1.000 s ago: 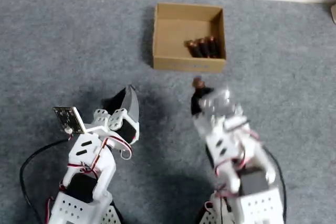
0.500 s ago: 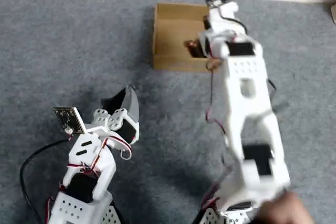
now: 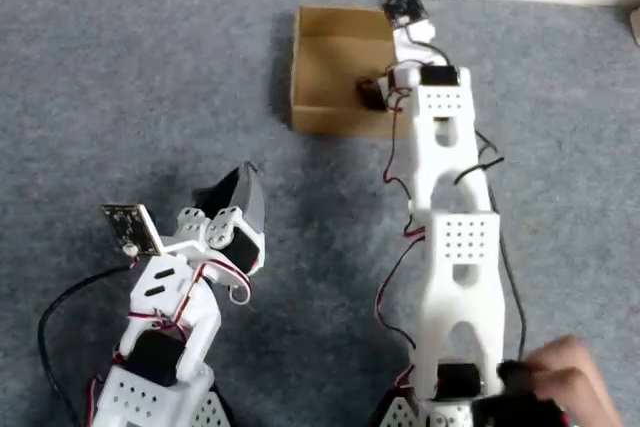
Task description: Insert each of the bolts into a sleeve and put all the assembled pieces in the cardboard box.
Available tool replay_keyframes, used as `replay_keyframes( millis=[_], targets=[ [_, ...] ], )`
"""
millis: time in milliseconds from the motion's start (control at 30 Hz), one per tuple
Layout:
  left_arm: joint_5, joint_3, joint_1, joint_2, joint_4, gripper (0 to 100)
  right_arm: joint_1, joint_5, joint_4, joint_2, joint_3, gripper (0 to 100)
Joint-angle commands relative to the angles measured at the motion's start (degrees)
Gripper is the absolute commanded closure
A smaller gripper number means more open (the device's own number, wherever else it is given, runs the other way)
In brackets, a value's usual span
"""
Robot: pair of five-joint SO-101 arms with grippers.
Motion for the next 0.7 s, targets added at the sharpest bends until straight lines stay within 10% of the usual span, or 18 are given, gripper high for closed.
replay_keyframes(
  millis=[0, 267, 667],
  targets=[
    [-0.26, -1.01, -0.31, -0.13, -0.35, 99, 2.15, 0.44, 4.7, 2.24, -13.32, 98.8],
    [-0.26, -1.01, -0.4, 0.13, -0.35, 99, 0.31, 0.44, 23.08, 6.46, -33.54, 75.7],
    [-3.6, 1.71, -0.57, 0.22, -4.92, 99, -2.59, -4.84, 41.36, -10.07, -41.27, 75.0]
  ],
)
